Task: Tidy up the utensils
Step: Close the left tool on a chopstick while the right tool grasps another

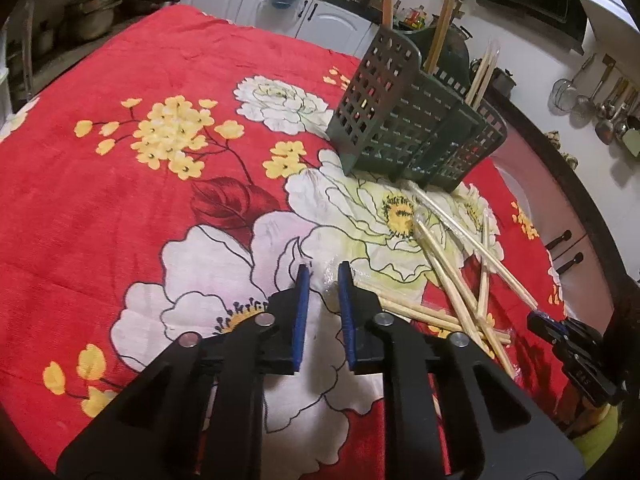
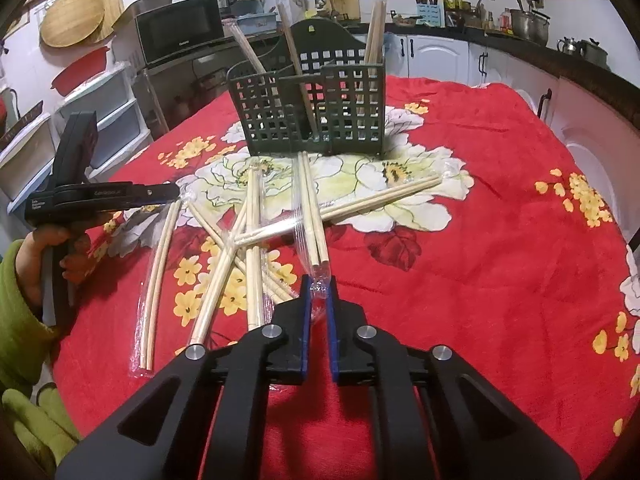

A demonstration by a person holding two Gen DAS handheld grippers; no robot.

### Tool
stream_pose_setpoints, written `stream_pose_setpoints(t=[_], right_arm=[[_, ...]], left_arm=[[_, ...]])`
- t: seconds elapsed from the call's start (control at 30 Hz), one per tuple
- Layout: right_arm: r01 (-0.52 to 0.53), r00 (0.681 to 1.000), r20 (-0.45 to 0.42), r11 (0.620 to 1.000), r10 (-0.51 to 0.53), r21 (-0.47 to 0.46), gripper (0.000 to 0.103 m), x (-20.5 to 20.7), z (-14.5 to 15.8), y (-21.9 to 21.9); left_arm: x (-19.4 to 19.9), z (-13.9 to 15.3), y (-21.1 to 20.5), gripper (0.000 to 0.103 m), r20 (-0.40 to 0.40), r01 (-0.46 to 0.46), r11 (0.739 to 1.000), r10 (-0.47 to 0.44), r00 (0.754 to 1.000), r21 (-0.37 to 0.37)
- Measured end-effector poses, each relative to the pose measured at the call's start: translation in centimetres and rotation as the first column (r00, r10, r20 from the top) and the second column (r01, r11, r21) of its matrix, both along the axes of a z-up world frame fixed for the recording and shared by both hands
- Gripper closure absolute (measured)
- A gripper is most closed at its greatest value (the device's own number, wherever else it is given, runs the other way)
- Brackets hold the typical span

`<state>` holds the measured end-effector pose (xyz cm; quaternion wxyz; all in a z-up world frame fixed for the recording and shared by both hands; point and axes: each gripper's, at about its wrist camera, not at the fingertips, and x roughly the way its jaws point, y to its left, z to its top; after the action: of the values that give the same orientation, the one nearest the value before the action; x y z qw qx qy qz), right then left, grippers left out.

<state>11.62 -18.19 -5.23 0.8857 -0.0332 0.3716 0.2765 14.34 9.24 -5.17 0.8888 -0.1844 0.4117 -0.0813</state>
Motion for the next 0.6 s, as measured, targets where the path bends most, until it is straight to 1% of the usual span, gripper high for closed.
stream_pose_setpoints(t=[0.07,0.17,0.27,0.43,0.5,0.57,0.6], right_arm=[[0.001,1.000,0.010,1.000,-0.001,0.001,0.099,0.0,0.3,-0.1],[0.003,1.000,0.029,1.000,-0.004,0.007,0.100,0.0,0.9,-0.2],[0.003,0.999,0.048,1.000,-0.003,0.009,0.101,-0.1,1.4,-0.2],[-0.009,0.997,0.072,1.000,0.009,0.004,0.101,-0.3,2.1,0.2],[-0.022,0.998,0.062,1.000,0.022,-0.001,0.101,-0.2,2.0,0.3],[-0.003,0.998,0.060,1.000,0.004,-0.014,0.101,-0.2,1.9,0.3],[0.000,0.999,0.043,1.000,0.000,-0.008,0.101,0.0,1.7,0.2]], left_arm=[[-0.2,0.4,0.3,0.098,0.013,-0.002,1.000,0.002,1.000,-0.003],[-0.5,1.0,0.6,0.099,0.032,-0.002,1.000,0.002,0.999,-0.005],[-0.7,1.6,0.8,0.103,0.044,0.001,1.000,-0.001,0.999,-0.005],[-1.0,2.5,0.8,0.103,0.070,0.009,1.000,-0.007,0.998,-0.020],[-1.0,2.8,0.7,0.103,0.078,0.013,1.000,-0.012,0.997,-0.018],[-1.0,2.9,0.5,0.103,0.082,0.017,1.000,-0.015,0.997,-0.020],[-1.0,2.9,0.4,0.103,0.082,0.019,1.000,-0.017,0.996,-0.022]])
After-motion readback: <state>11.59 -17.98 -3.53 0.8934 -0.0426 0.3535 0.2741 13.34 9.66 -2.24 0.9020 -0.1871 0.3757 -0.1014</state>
